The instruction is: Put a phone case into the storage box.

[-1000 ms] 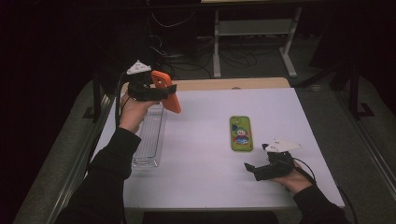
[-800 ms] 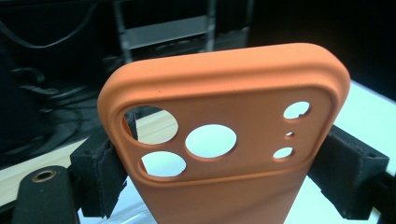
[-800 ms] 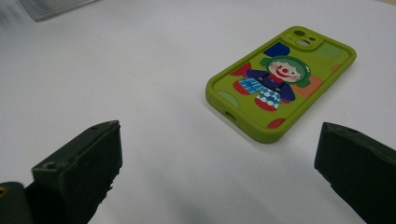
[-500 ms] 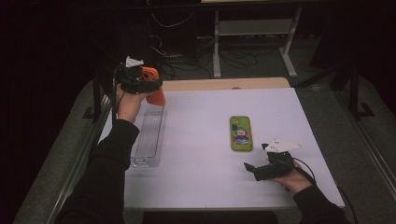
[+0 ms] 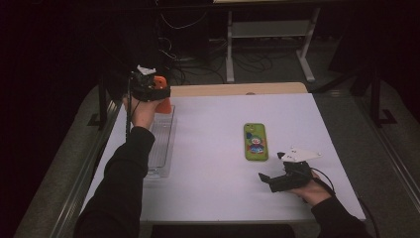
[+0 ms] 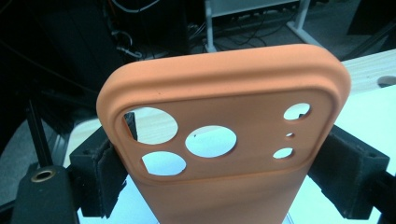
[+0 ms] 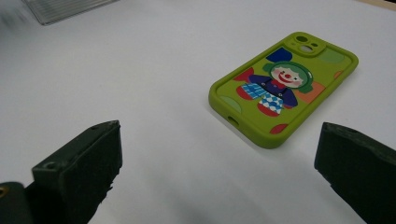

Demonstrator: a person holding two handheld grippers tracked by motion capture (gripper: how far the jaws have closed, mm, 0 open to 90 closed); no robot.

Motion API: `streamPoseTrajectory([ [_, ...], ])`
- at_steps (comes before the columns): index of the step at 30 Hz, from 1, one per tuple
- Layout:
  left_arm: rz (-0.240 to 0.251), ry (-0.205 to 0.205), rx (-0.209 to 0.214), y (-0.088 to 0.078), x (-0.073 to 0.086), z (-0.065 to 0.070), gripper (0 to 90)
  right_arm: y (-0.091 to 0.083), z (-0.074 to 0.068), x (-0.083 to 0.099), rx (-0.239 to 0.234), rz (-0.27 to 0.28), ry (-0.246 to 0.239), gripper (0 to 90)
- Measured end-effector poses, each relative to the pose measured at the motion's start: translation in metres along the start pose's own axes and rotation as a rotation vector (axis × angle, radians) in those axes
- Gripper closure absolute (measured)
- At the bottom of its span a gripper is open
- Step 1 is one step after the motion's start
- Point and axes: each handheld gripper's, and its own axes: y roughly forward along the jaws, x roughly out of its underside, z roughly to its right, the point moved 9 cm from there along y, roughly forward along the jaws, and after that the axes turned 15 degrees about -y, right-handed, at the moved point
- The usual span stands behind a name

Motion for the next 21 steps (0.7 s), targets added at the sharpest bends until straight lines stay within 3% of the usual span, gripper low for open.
streamPoseTrajectory([
  [3,-0.018,0.01,-0.016,0.005,0.007,-0.003,13.9,-0.001,-0.001,0.0,-0.006,-0.004,0.006,0.1],
  [8,-0.014,-0.025,-0.025,0.013,0.015,-0.007,13.8,-0.001,0.0,0.0,-0.002,0.002,-0.005,0.2],
  [11,-0.031,-0.021,-0.037,0.016,0.02,-0.009,13.8,-0.001,0.0,0.0,-0.003,0.001,-0.007,0.2],
  [21,-0.049,-0.037,-0.03,0.024,0.033,-0.011,13.6,-0.001,0.0,0.0,-0.003,0.001,-0.008,0.2],
])
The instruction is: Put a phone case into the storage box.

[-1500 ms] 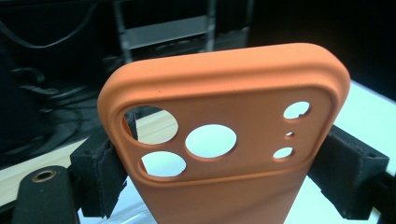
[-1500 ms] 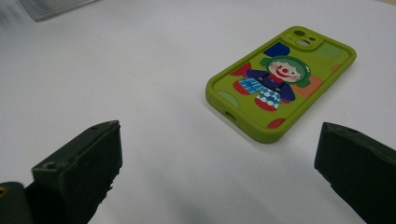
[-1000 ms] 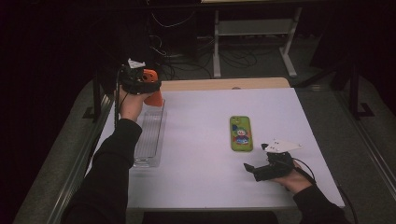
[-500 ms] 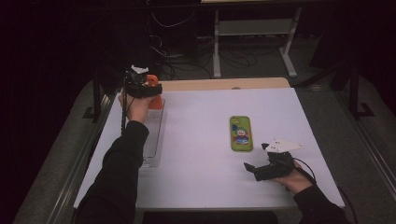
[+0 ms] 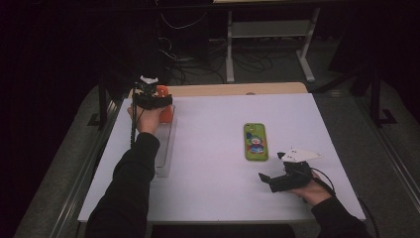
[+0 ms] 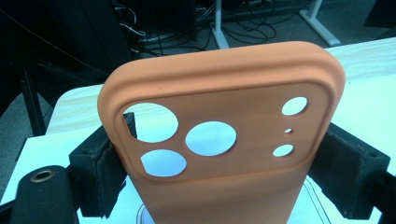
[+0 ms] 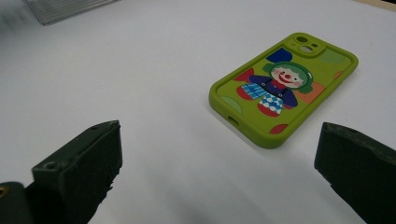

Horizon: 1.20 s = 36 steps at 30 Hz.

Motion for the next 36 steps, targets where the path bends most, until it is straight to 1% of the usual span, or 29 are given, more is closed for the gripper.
streamPoseTrajectory([
  [2,-0.006,0.008,0.0,0.001,0.002,0.0,13.6,0.0,0.0,0.0,0.0,-0.001,0.004,0.2],
  [5,0.007,0.016,-0.006,0.002,0.003,0.001,13.4,0.0,0.0,0.0,0.0,0.0,0.0,0.2],
  [8,0.01,0.027,-0.008,0.002,0.003,0.002,13.2,0.0,0.0,0.0,-0.001,-0.003,0.005,0.2],
  [10,0.017,0.017,-0.004,0.003,0.003,0.004,12.9,0.0,-0.001,0.0,-0.001,-0.004,0.007,0.2],
  [11,0.02,0.02,-0.016,0.003,0.003,0.003,12.5,0.0,-0.001,0.0,-0.002,-0.003,0.006,0.2],
  [12,0.026,0.012,-0.015,0.003,0.003,0.004,11.7,0.0,-0.001,0.0,-0.002,-0.003,0.006,0.2],
  [13,0.024,0.014,-0.012,0.003,0.003,0.004,11.6,0.0,-0.001,0.0,-0.002,-0.002,0.006,0.1],
  [15,0.03,0.013,-0.013,0.002,0.001,0.003,8.7,0.0,-0.001,0.0,-0.001,-0.001,0.004,0.2],
  [16,0.034,0.003,0.003,0.001,0.001,0.004,7.4,0.0,-0.001,0.0,-0.002,-0.001,0.004,0.2],
  [17,0.025,-0.003,0.013,0.001,0.001,0.004,4.9,0.0,-0.001,0.0,-0.004,-0.003,0.007,0.2],
  [18,0.031,-0.013,0.014,0.001,0.0,0.004,2.3,0.0,-0.001,0.0,-0.004,-0.002,0.006,0.2],
  [20,0.018,-0.006,0.017,-0.001,0.0,0.003,1.1,0.0,-0.001,0.0,-0.004,-0.002,0.005,0.2],
  [21,0.02,-0.006,0.028,-0.002,-0.001,0.003,0.3,0.0,-0.001,0.0,-0.003,0.0,0.0,0.2],
  [22,0.012,-0.007,0.031,-0.004,-0.001,0.003,0.2,0.0,-0.001,0.0,-0.005,-0.001,0.005,0.2],
  [24,0.019,-0.017,0.046,-0.008,-0.002,0.004,0.0,0.0,-0.002,0.0,-0.007,-0.003,0.015,0.2],
  [26,0.003,-0.001,0.056,-0.014,-0.003,0.004,0.0,0.0,-0.001,0.0,-0.006,-0.001,0.014,0.2],
  [27,-0.002,-0.006,0.065,-0.016,-0.002,0.005,0.0,0.0,-0.001,-0.001,-0.004,-0.001,0.013,0.1],
  [28,-0.017,-0.001,0.069,-0.019,-0.001,0.004,0.0,0.0,0.0,-0.001,-0.003,0.0,0.012,0.2],
  [31,-0.043,0.013,0.085,-0.03,0.0,0.003,0.0,0.0,-0.001,-0.001,-0.002,-0.002,0.018,0.1],
  [32,-0.05,0.015,0.097,-0.034,0.001,0.003,0.0,-0.001,0.0,-0.001,0.003,0.003,0.008,0.1],
  [34,-0.067,0.022,0.109,-0.043,0.003,0.002,0.0,-0.001,0.0,-0.002,0.005,0.002,0.008,0.2],
  [35,-0.077,0.023,0.12,-0.048,0.005,0.002,0.0,-0.001,0.0,-0.002,0.004,-0.002,0.016,0.2],
  [36,-0.091,0.03,0.127,-0.054,0.007,0.002,0.0,-0.001,0.0,-0.003,0.005,0.006,0.008,0.2],
])
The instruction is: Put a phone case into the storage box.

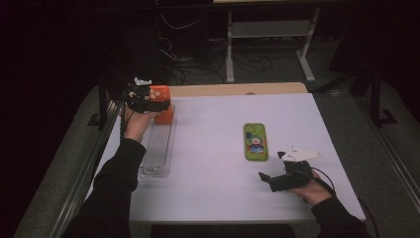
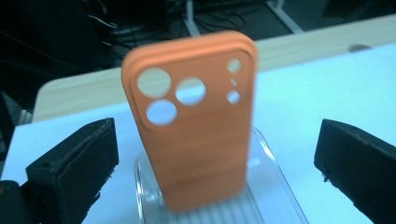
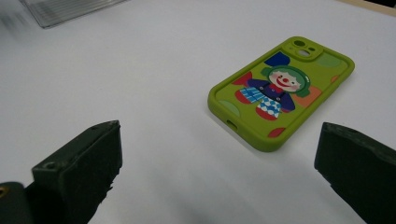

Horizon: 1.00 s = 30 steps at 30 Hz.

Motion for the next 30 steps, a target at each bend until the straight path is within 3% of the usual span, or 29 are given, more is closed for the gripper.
streamPoseTrajectory([
  [6,0.013,0.05,0.091,-0.03,0.007,0.015,0.0,0.001,-0.002,0.001,-0.005,-0.01,0.002,0.1],
  [12,-0.013,0.085,0.207,-0.047,0.016,0.037,0.0,-0.001,-0.002,0.002,-0.004,-0.009,0.008,0.2],
  [19,-0.068,0.17,0.339,-0.055,0.032,0.071,0.0,-0.001,-0.001,0.002,-0.006,-0.008,0.006,0.2],
  [21,-0.072,0.157,0.382,-0.056,0.038,0.081,0.0,-0.001,-0.002,0.002,-0.008,-0.009,0.006,0.2],
  [30,-0.113,0.217,0.508,-0.065,0.061,0.109,0.0,-0.001,-0.001,0.002,-0.009,-0.007,-0.002,0.2],
])
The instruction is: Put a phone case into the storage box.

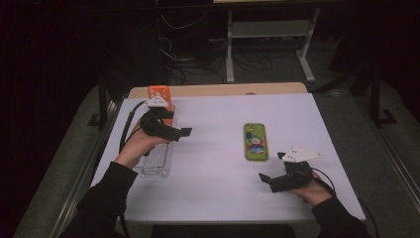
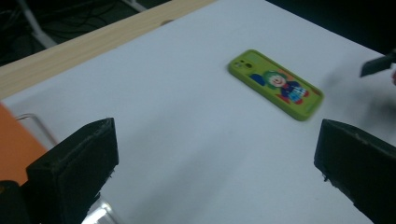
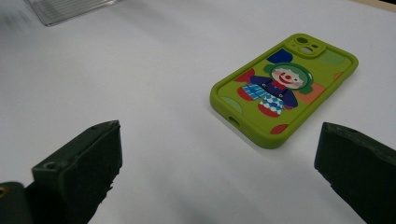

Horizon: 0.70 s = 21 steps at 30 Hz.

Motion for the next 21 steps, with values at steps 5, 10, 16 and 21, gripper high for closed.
streamPoseTrajectory([
  [5,-0.025,0.025,0.047,0.007,0.014,0.014,0.0,0.0,-0.001,0.001,-0.005,-0.003,0.005,0.2],
  [10,-0.047,0.024,0.084,0.016,0.029,0.028,0.0,0.0,-0.001,0.001,-0.008,-0.003,0.003,0.2],
  [16,-0.076,0.072,0.108,0.027,0.044,0.043,0.0,0.001,-0.003,0.001,-0.016,-0.011,0.001,0.2],
  [21,-0.093,0.093,0.108,0.033,0.059,0.055,0.0,0.002,0.0,-0.001,-0.011,-0.006,-0.005,0.2],
])
